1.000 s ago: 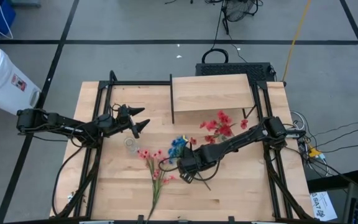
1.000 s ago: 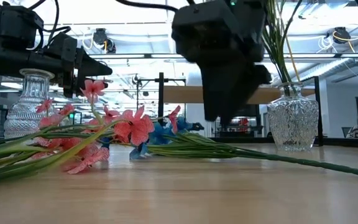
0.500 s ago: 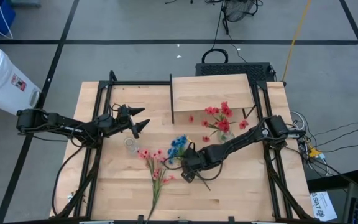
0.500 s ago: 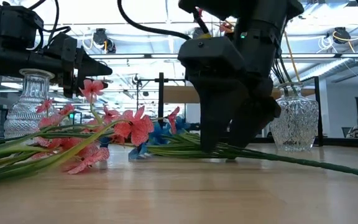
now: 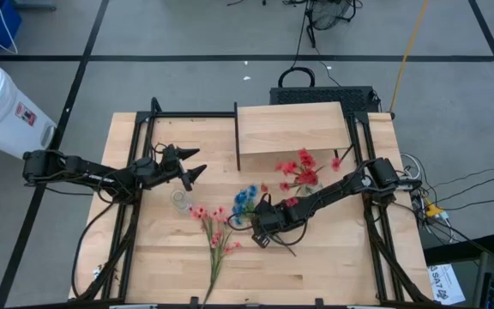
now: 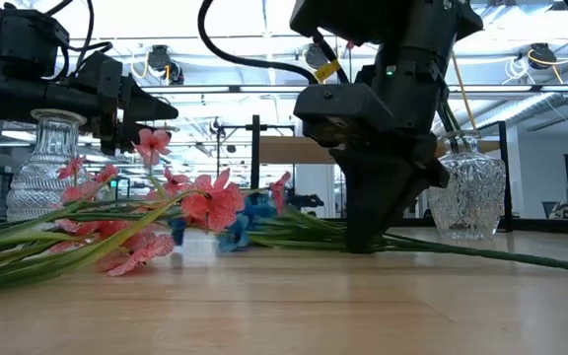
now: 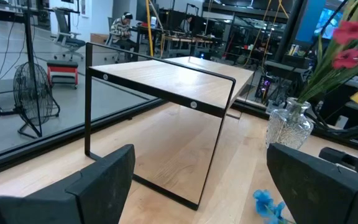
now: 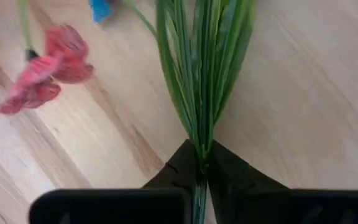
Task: Pick and place flowers into a vace then onto a shelf
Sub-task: Put the blue flowers into the right transparent vase
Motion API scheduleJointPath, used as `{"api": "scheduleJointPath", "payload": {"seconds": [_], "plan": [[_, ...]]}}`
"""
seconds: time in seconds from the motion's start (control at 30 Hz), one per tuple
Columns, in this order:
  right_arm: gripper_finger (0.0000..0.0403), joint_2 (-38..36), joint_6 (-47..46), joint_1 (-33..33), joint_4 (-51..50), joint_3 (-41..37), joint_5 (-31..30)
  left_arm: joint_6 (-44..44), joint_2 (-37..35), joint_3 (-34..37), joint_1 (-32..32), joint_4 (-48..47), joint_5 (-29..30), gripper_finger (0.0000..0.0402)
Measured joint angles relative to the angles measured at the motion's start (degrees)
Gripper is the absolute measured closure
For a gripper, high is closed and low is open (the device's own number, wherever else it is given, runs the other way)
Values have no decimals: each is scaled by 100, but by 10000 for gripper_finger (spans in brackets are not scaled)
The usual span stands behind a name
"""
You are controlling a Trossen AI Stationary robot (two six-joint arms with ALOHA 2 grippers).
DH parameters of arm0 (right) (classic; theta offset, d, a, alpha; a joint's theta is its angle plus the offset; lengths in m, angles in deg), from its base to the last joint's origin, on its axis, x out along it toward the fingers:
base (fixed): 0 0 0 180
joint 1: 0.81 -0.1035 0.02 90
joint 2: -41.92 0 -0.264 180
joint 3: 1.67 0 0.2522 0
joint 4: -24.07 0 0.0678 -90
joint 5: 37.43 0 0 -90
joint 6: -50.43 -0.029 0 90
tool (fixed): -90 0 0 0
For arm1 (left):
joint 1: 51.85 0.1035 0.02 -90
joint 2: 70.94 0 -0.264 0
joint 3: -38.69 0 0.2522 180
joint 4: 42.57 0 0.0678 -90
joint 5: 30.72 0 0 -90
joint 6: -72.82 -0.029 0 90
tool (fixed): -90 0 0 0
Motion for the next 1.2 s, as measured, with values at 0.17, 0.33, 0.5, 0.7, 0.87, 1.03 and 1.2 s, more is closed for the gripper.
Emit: {"api": "scheduleJointPath", "payload": {"seconds": [0.17,0.33,0.5,0.7,0.87,1.03,1.2], "plan": [[395,-160,26,-155,460,-22,-261,0,1,0,0,0,0,36],[398,-751,309,-333,1050,0,-638,0,0,0,0,0,0,36],[400,-1300,599,-534,1222,-11,-1340,0,0,0,0,6,0,36],[401,-1881,1410,-750,1844,0,-1979,0,0,0,0,2,0,36],[402,-2184,2083,-837,2116,0,-2515,0,0,0,0,2,0,36],[402,-2326,2762,-847,2712,0,-2486,0,2,0,0,1,-1,36],[402,-2357,4026,-837,4141,0,-2390,0,0,0,0,2,0,36]]}}
